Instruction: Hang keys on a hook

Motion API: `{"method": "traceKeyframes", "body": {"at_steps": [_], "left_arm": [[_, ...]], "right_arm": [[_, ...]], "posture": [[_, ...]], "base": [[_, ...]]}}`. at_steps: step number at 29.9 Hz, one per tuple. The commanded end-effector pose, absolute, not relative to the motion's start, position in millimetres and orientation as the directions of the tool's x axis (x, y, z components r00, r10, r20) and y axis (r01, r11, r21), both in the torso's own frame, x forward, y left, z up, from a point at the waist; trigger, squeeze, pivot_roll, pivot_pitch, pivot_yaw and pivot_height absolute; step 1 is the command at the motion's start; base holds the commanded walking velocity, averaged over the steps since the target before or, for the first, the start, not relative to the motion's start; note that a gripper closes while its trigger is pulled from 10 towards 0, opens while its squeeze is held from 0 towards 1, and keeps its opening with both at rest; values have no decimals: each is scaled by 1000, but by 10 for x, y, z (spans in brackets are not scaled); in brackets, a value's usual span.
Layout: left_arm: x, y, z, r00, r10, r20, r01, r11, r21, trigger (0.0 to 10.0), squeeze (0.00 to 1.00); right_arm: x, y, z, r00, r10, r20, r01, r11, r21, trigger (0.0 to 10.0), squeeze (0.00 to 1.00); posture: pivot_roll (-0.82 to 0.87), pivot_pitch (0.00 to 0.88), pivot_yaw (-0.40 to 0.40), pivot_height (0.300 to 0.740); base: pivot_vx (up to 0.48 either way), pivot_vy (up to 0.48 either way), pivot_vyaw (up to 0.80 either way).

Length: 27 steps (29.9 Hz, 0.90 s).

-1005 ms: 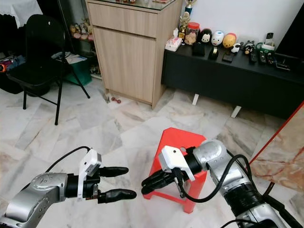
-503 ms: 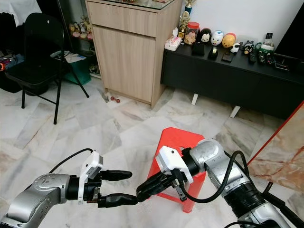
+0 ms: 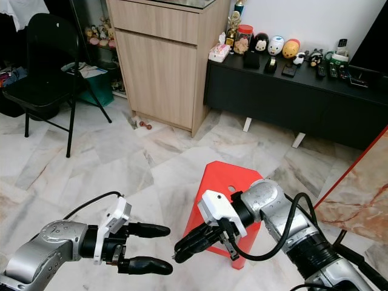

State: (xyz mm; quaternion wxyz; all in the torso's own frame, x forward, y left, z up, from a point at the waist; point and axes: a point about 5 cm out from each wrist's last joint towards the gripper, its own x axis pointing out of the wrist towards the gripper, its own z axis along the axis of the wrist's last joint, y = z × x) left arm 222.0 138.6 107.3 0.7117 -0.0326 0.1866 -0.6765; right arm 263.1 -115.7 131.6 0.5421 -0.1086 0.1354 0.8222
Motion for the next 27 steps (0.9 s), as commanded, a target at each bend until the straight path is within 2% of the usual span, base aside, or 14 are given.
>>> {"method": "traceKeyframes", "body": {"at_steps": [1,14,15,16,17,18,20,21,27], "left_arm": [[2208,1344,1116,-22,-971,-240,963,44,-266,10000,0],[2202,1238,1141,-89,-969,-230,963,-24,-268,10000,0],[2192,1224,1133,-97,-968,-231,962,-32,-272,9686,0],[2185,1219,1129,-103,-968,-231,961,-36,-274,8392,0],[2181,1216,1127,-106,-967,-231,961,-39,-275,8392,0],[2177,1211,1129,-110,-967,-229,960,-44,-277,4902,0],[2174,1208,1130,-112,-967,-227,959,-46,-278,4902,0],[2172,1203,1132,-115,-968,-225,959,-50,-279,4392,0],[2156,1161,1132,-131,-966,-222,958,-66,-278,4392,0]], "right_arm": [[2641,-1137,1343,-401,855,-328,-915,-394,91,10000,0],[2625,-1121,1332,-412,852,-322,-910,-402,99,10000,0],[2627,-1124,1329,-410,852,-324,-911,-401,99,10000,0],[2626,-1126,1325,-410,852,-327,-911,-400,99,10000,0],[2626,-1127,1323,-409,851,-328,-911,-400,100,10000,0],[2627,-1129,1319,-408,851,-331,-912,-399,99,10000,0],[2627,-1131,1316,-408,850,-333,-912,-399,99,10000,0],[2631,-1133,1312,-405,851,-335,-913,-396,99,10000,0],[2640,-1136,1303,-401,852,-337,-915,-392,97,10000,0]], "posture": [[65,36,-104,740],[65,46,-101,740],[65,46,-101,740],[64,45,-100,740],[64,45,-100,740],[64,41,-100,740],[64,40,-100,740],[64,39,-100,740],[67,32,-99,740]], "base": [[0,0,0],[0,0,0],[0,0,0],[0,0,0],[0,0,0],[0,0,0],[0,0,0],[0,0,0],[0,0,0]]}}
